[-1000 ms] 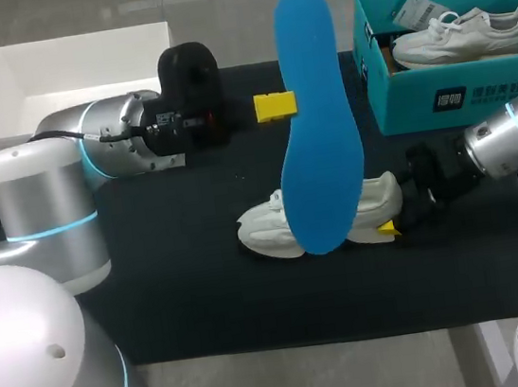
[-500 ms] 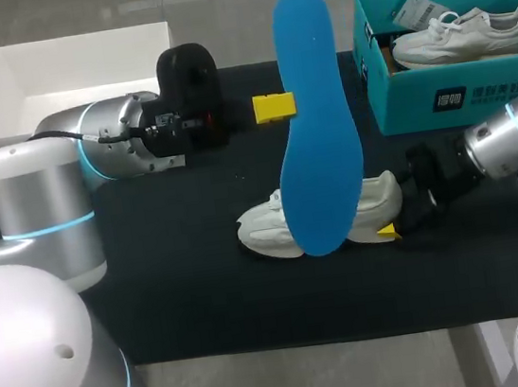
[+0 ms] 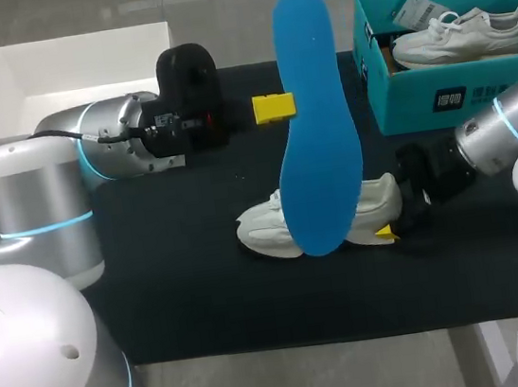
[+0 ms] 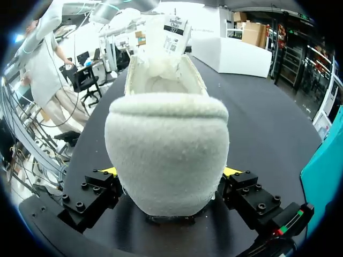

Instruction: Take the shoe out of the shoebox, open the shoe tongue, remove and reinsert the insole, then place the shoe into the shoebox

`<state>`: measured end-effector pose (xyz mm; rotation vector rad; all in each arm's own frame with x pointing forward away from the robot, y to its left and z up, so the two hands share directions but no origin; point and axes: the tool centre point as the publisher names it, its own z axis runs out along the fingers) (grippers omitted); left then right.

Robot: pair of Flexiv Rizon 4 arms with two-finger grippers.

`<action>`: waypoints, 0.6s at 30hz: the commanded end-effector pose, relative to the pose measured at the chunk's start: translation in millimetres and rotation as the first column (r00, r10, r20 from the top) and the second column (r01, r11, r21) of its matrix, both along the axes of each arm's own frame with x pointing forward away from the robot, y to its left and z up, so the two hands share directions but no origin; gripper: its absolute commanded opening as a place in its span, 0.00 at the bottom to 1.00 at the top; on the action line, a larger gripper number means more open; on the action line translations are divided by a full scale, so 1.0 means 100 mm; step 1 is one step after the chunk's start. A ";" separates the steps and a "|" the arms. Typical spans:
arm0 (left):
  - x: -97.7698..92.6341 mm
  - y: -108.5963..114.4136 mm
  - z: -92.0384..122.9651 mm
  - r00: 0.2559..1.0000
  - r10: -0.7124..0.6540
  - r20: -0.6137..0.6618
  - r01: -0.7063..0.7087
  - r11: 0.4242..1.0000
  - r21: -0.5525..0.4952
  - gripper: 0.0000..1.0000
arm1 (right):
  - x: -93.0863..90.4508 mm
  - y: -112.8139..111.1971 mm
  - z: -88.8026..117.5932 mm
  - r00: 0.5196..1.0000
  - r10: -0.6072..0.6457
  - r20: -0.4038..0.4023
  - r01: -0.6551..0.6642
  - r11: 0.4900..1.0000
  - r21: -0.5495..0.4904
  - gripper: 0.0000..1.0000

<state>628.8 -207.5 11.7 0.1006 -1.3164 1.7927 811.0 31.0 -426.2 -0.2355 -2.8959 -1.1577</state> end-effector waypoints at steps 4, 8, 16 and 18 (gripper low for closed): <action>-0.01 0.00 0.00 1.000 0.003 -0.001 -0.003 1.000 -0.002 0.00 | -0.05 0.01 0.26 0.998 -0.027 -0.053 0.016 0.982 -0.188 1.00; -0.01 0.00 0.00 1.000 0.003 -0.001 -0.003 1.000 -0.002 0.00 | -0.06 0.03 0.32 0.995 -0.030 -0.094 0.003 0.961 -0.277 1.00; -0.01 0.00 0.00 1.000 0.003 -0.001 -0.003 1.000 -0.002 0.00 | -0.08 0.08 0.41 0.975 -0.077 -0.206 -0.040 0.859 -0.510 1.00; -0.01 0.00 0.00 1.000 0.003 -0.001 -0.003 1.000 -0.002 0.00 | -0.09 0.08 0.41 0.975 -0.082 -0.207 -0.043 0.842 -0.538 1.00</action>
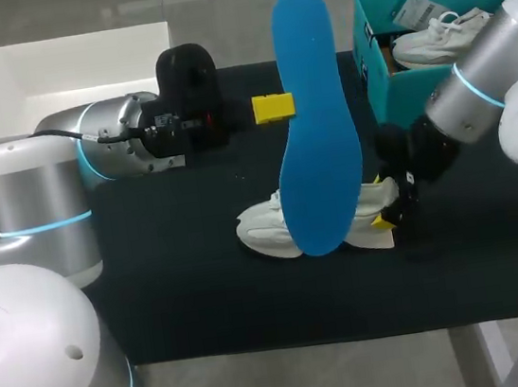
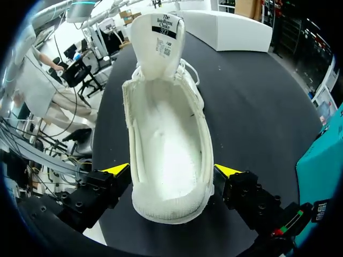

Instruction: Take the shoe out of the shoebox, open the shoe tongue, remove and reinsert the insole, then place the shoe into the shoebox

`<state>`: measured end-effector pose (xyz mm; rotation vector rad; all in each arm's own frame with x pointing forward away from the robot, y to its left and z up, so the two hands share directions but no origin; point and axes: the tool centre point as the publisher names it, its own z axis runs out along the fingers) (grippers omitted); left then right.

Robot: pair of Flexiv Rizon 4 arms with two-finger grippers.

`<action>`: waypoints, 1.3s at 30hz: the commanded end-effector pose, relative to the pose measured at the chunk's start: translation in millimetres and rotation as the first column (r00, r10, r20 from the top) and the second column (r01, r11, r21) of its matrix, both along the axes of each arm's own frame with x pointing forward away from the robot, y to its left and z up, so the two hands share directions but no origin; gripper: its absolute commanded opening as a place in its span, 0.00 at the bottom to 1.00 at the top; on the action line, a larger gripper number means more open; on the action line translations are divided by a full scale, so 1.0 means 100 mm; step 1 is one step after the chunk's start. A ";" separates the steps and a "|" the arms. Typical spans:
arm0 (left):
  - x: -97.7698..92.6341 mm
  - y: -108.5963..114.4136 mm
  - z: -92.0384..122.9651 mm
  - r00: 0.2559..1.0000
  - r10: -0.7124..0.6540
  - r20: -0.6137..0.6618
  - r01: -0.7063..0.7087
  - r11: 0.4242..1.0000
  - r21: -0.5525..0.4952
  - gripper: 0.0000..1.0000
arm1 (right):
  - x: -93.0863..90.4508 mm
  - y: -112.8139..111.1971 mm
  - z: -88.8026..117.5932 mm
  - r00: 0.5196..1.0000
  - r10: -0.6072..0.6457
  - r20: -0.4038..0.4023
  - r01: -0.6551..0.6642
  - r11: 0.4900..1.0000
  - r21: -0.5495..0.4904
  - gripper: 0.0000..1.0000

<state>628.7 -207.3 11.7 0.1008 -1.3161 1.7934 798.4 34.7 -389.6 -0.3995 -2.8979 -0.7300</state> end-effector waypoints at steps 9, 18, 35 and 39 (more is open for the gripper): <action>-0.01 -0.01 0.00 1.000 0.002 -0.001 -0.002 1.000 -0.001 0.00 | 0.03 0.02 0.02 0.996 0.038 -0.083 -0.067 0.926 -0.371 1.00; -0.01 -0.01 0.00 1.000 0.002 -0.001 -0.002 1.000 -0.001 0.00 | 0.00 0.03 0.10 0.998 0.031 -0.050 -0.048 0.920 -0.389 1.00; -0.01 -0.01 0.00 1.000 0.002 -0.001 -0.002 1.000 -0.001 0.00 | -0.06 0.03 0.33 0.999 0.019 -0.039 -0.032 0.931 -0.363 1.00; -0.01 -0.01 0.00 1.000 0.002 -0.001 -0.002 1.000 -0.001 0.00 | -0.06 0.03 0.33 0.999 0.019 -0.039 -0.032 0.931 -0.363 1.00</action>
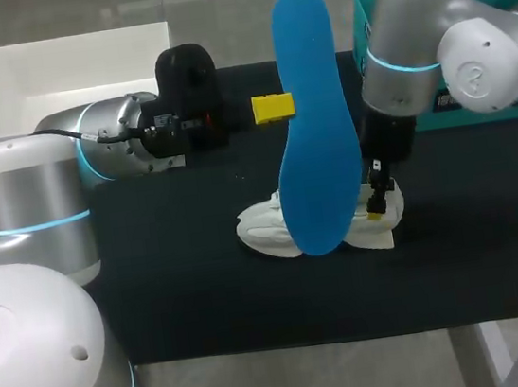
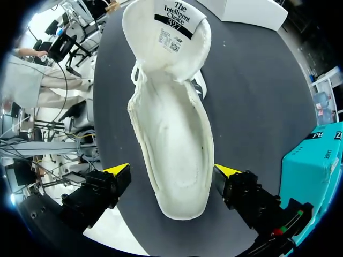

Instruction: Take the shoe out of the shoebox, open the shoe tongue, remove and reinsert the insole, then place the shoe into the shoebox

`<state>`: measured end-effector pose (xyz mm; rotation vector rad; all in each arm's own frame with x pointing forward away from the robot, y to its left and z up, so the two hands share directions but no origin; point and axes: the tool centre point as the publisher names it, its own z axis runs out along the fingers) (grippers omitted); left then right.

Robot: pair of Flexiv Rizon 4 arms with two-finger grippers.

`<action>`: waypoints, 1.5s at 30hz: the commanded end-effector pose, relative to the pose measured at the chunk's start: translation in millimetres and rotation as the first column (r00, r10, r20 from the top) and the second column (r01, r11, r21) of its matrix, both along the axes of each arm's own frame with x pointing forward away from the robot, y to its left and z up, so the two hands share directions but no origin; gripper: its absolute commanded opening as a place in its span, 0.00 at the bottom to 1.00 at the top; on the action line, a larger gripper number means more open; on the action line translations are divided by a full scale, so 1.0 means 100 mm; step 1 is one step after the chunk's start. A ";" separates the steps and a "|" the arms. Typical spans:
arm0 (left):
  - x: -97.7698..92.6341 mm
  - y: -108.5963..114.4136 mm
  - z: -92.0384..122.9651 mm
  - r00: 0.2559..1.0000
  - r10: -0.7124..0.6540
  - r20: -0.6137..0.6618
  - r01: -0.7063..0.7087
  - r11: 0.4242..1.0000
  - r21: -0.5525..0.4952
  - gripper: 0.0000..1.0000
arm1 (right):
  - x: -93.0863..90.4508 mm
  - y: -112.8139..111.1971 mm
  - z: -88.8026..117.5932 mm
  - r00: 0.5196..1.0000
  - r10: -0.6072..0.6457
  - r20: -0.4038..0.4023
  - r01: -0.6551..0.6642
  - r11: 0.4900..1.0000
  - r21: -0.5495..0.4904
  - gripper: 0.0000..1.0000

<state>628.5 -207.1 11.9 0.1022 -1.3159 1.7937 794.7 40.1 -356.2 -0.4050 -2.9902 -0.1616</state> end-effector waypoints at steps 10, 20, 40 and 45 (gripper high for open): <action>-0.01 -0.01 0.00 1.000 0.001 0.000 -0.001 1.000 -0.002 0.00 | -0.01 -0.07 0.05 1.000 0.009 0.018 -0.009 0.999 -0.044 1.00; -0.01 -0.01 0.00 1.000 0.001 0.000 -0.001 1.000 -0.002 0.00 | 0.01 -0.12 0.17 0.998 0.054 0.032 -0.051 0.994 -0.093 1.00; -0.01 -0.01 0.00 1.000 0.001 0.000 -0.001 1.000 -0.002 0.00 | -0.01 -0.05 0.25 0.990 0.139 0.005 -0.138 0.985 -0.102 1.00; -0.01 -0.01 0.00 1.000 0.001 0.000 -0.001 1.000 -0.002 0.00 | -0.01 -0.05 0.25 0.990 0.139 0.005 -0.138 0.985 -0.102 1.00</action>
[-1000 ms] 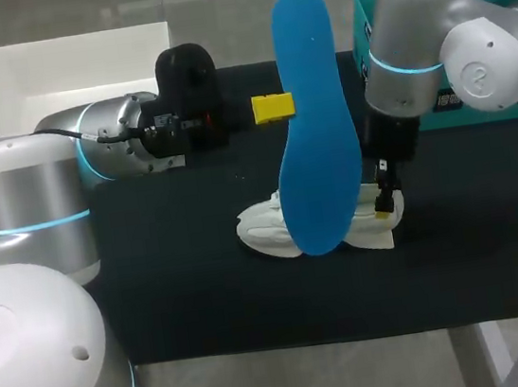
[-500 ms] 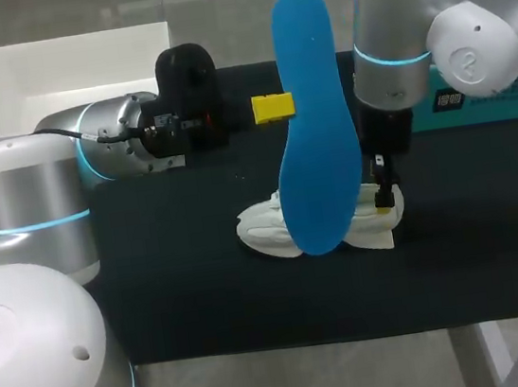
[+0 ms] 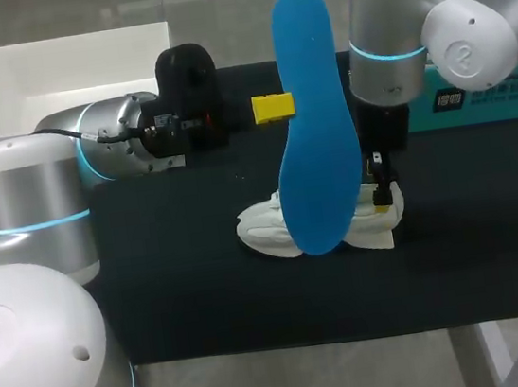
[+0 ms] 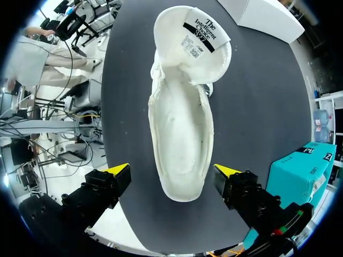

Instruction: Take the shoe out of the shoebox, open the shoe tongue, remove and reinsert the insole, then place the shoe into the shoebox

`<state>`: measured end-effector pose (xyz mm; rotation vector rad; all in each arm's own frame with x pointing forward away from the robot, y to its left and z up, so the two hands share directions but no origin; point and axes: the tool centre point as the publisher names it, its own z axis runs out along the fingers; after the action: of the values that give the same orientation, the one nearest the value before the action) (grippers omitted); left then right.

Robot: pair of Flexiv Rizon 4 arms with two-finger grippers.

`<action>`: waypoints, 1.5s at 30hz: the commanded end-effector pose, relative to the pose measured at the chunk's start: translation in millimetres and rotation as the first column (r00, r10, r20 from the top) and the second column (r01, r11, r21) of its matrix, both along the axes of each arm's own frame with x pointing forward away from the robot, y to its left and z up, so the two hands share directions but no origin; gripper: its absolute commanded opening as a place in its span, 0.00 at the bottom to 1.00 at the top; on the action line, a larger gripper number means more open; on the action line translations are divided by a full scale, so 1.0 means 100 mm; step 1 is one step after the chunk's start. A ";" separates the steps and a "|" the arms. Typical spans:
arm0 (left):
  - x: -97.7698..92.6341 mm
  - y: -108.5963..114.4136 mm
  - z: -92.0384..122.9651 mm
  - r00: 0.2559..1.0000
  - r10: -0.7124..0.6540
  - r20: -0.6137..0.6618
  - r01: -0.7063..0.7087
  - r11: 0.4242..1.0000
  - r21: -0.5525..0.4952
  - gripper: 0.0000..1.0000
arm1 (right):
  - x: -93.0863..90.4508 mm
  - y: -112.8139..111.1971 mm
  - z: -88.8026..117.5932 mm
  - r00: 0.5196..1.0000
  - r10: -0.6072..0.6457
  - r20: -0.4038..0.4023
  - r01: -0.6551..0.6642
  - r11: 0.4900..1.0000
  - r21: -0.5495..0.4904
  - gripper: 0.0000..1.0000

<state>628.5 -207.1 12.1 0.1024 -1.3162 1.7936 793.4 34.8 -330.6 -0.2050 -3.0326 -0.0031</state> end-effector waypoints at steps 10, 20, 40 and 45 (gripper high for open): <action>-0.01 -0.01 -0.01 1.000 0.001 0.000 -0.001 1.000 -0.002 0.00 | 0.00 0.01 -0.01 1.000 0.000 0.001 0.000 1.000 -0.003 1.00; -0.01 -0.01 -0.01 1.000 0.001 0.000 -0.001 1.000 -0.002 0.00 | 0.00 0.01 -0.01 1.000 0.000 0.001 0.000 1.000 -0.003 1.00; -0.01 -0.01 -0.01 1.000 0.001 0.000 -0.001 1.000 -0.002 0.00 | 0.46 0.28 -0.08 0.994 0.030 0.109 -0.027 0.999 -0.029 1.00; -0.01 -0.01 -0.01 1.000 0.001 0.000 -0.001 1.000 -0.002 0.00 | 0.62 0.39 -0.25 0.992 0.056 0.117 -0.053 0.998 -0.030 1.00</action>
<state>628.6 -207.1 12.2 0.1023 -1.3162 1.7935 842.1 61.3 -339.8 -0.1327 -3.1734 0.0046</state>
